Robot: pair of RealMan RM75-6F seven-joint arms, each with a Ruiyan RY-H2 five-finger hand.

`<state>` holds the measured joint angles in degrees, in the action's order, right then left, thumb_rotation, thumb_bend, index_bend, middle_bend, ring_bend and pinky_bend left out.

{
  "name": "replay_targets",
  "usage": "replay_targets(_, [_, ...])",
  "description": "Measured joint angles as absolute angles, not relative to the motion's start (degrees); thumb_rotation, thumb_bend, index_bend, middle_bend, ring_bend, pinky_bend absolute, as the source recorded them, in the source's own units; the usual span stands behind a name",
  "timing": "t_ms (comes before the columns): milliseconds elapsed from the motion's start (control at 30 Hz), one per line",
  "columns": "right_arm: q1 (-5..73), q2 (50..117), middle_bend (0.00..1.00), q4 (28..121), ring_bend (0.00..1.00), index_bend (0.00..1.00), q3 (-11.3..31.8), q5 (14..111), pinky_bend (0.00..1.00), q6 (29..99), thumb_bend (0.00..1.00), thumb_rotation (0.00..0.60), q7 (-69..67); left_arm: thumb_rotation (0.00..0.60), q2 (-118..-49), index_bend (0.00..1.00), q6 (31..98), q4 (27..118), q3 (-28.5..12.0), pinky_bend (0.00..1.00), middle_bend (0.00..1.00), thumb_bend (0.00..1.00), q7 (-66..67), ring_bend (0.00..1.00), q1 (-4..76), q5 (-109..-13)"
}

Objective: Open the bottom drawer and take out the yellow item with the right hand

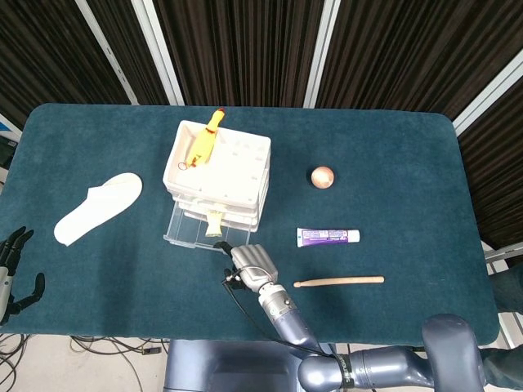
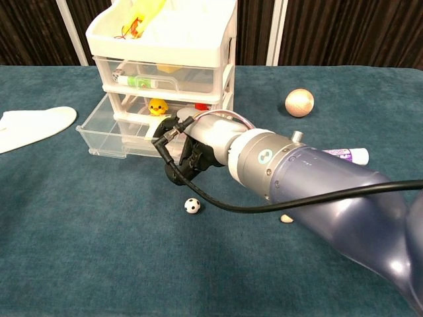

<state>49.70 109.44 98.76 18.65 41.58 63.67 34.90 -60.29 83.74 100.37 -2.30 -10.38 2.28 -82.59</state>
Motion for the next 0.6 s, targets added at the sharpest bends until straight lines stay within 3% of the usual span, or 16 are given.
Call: replay_targets(600, [49.66, 108.85, 1.0, 101.16, 1.0, 0.25, 16.53, 42.58, 1.0, 65.33, 0.57, 0.6, 34.55, 0.6, -60.41, 0.02, 83.82, 100.28, -2.28, 0.0, 0.0, 0.51, -10.15, 0.0, 2.27, -82.67])
